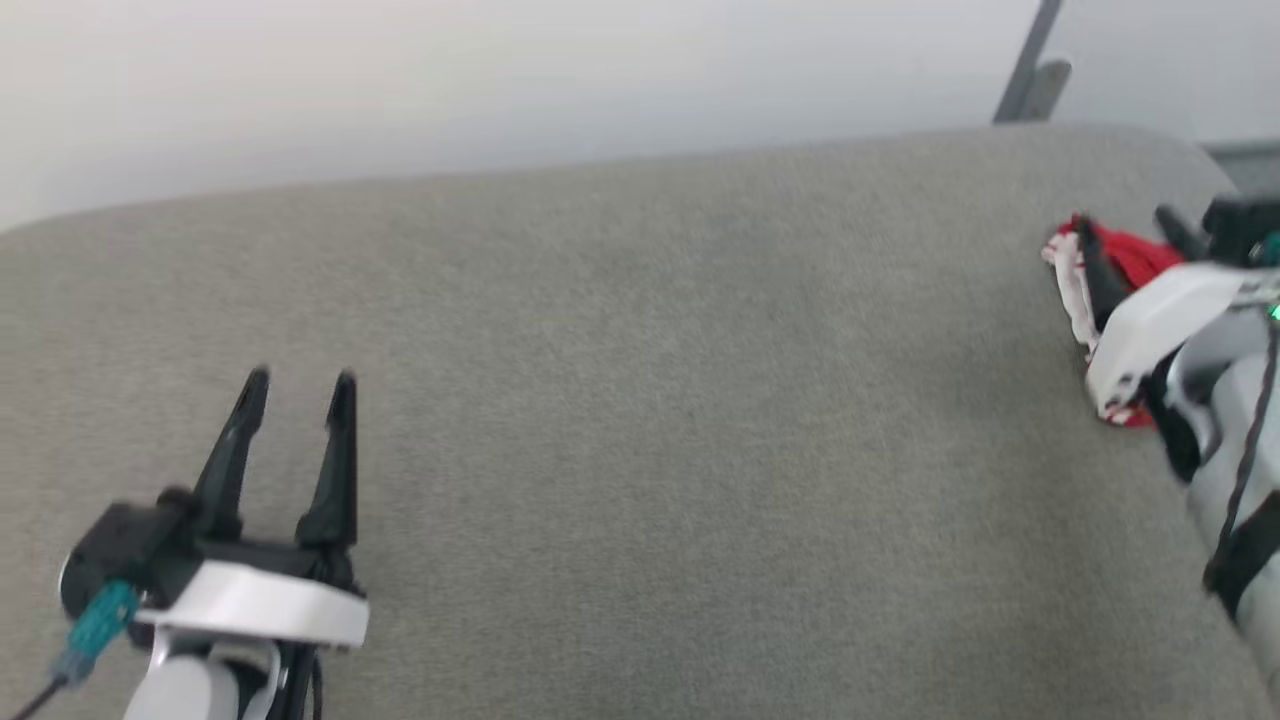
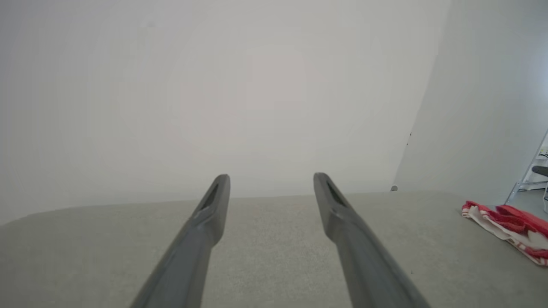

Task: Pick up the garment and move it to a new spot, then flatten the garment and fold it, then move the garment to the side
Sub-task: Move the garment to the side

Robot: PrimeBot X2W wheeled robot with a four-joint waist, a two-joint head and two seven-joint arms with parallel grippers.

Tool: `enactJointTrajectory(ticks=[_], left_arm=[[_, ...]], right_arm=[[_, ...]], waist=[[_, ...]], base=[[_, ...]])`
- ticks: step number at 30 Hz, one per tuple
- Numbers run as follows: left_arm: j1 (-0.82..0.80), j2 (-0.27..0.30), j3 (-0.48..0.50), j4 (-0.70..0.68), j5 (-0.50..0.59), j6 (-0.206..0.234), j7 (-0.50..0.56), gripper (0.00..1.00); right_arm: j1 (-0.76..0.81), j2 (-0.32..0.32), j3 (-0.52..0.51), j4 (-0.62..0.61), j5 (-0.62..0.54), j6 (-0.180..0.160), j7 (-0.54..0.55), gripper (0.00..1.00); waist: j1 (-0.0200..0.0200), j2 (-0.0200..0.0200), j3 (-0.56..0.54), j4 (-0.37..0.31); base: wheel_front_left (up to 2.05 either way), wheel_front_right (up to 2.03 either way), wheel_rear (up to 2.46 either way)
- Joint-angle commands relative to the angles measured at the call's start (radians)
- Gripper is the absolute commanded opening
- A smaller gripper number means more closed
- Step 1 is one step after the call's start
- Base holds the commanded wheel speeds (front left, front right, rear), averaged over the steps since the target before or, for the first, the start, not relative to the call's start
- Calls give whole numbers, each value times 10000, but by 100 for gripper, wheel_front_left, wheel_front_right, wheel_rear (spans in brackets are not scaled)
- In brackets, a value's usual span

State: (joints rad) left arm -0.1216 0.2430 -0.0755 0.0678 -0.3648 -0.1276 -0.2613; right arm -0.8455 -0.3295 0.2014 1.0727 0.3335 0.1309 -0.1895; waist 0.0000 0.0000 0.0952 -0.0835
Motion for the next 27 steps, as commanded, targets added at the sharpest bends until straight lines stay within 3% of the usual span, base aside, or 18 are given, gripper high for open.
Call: enactJointTrajectory(ticks=[1,11,21,27], left_arm=[[246,-77,115,2,99,-26,-48,100],[1916,-345,1141,148,209,-26,-48,100],[2808,-688,1505,81,433,-26,-46,100],[3160,-780,1467,153,470,-26,-48,100]], right_arm=[[300,88,90,-116,141,-4,-110,100],[2698,-16,359,-2280,721,-4,-690,100],[5158,239,-846,-4810,359,-4,-744,100],[7161,999,-1985,-6845,-190,-4,-748,100]], waist=[[0,0,-325,265],[0,0,-1113,728],[0,0,-1457,966],[0,0,-1621,1051]], base=[[0,0,0],[0,0,0],[0,0,0],[0,0,0]])
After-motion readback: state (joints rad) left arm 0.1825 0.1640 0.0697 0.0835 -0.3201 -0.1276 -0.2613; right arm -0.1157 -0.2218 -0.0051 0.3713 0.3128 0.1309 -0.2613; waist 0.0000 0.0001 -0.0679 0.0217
